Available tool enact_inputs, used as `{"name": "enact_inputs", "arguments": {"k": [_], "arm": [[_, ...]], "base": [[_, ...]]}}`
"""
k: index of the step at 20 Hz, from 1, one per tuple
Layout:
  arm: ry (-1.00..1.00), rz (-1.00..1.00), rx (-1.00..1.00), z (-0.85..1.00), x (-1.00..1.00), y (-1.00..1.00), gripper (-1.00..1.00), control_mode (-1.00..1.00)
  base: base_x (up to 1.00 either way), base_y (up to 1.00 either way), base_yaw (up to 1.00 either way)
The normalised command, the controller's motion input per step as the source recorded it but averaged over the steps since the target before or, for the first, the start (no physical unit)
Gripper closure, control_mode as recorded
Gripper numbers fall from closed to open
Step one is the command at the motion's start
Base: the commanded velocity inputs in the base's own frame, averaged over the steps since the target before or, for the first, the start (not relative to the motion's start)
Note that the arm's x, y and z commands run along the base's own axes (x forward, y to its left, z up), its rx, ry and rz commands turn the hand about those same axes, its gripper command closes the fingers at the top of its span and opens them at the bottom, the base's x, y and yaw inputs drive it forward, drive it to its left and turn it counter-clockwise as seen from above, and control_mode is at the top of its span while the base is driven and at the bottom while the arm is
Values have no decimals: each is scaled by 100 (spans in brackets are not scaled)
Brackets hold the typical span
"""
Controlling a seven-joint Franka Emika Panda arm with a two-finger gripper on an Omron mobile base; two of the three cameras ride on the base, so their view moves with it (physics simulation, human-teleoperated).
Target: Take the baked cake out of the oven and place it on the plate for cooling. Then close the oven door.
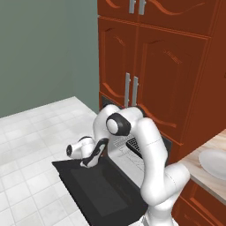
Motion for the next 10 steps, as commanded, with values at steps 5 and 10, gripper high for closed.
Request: {"name": "enact_inputs", "arguments": {"k": [5, 10], "arm": [[0, 0, 0, -27, 8, -33, -100, -100], [0, 0, 0, -21, 19, -32, -100, -100]], "base": [[0, 0, 0], [0, 0, 0]]}}
